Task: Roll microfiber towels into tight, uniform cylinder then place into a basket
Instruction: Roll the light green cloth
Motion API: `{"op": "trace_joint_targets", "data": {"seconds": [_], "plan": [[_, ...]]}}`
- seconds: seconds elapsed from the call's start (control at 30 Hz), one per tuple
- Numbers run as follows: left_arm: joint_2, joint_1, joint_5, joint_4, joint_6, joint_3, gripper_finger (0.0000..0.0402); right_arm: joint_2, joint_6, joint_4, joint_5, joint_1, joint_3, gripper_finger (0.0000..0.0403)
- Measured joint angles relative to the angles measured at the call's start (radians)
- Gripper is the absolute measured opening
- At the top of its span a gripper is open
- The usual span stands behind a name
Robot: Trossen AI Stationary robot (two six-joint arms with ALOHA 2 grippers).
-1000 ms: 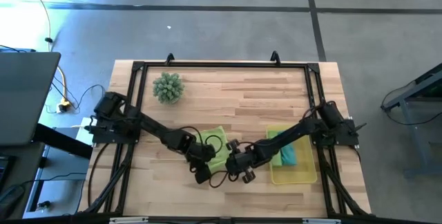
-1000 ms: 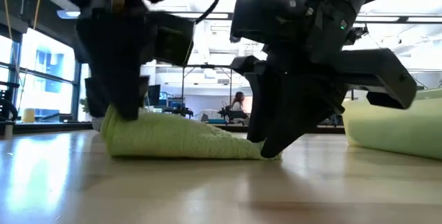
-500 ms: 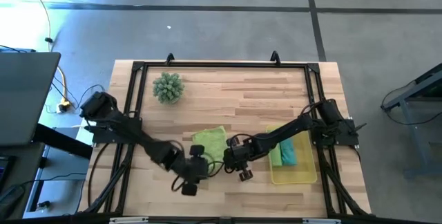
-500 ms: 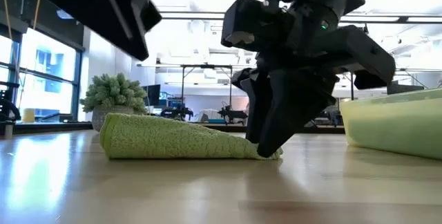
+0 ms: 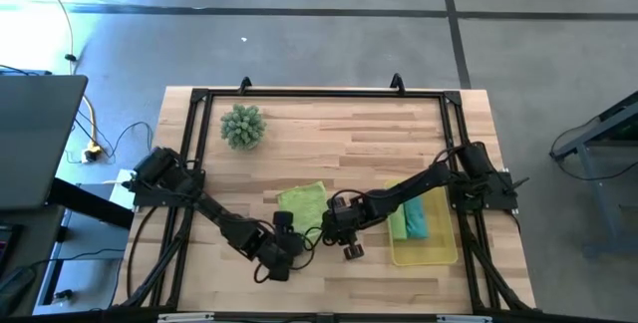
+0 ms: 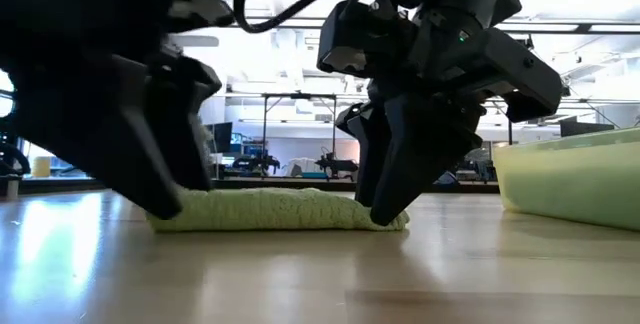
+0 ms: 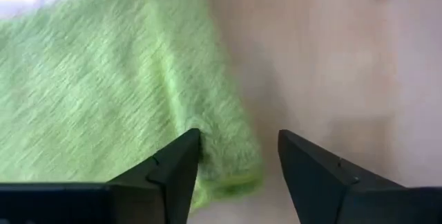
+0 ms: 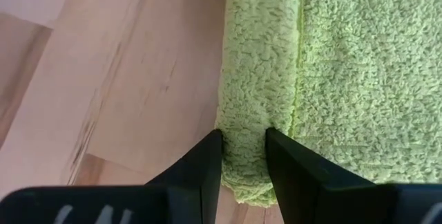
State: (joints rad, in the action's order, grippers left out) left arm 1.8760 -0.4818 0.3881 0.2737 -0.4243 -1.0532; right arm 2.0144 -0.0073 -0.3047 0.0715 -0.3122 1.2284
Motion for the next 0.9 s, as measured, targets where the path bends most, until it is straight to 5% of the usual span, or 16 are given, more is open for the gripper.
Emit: {"op": "trace_joint_targets", "data": {"seconds": [0.33, 0.67, 0.9], "plan": [[0.056, 0.035, -0.019, 0.033, -0.075, -0.002, 0.0192, 0.0, -0.001, 0.002, 0.011, 0.0, 0.0, 0.0108], [0.051, 0.045, -0.073, 0.015, -0.211, 0.013, 0.0024, -0.078, -0.081, -0.093, -0.081, 0.0, -0.004, 0.0108], [-0.001, 0.045, -0.101, -0.339, -0.343, 0.192, 0.0016, -0.177, -0.147, -0.146, -0.133, -0.024, -0.004, 0.0108]]}}
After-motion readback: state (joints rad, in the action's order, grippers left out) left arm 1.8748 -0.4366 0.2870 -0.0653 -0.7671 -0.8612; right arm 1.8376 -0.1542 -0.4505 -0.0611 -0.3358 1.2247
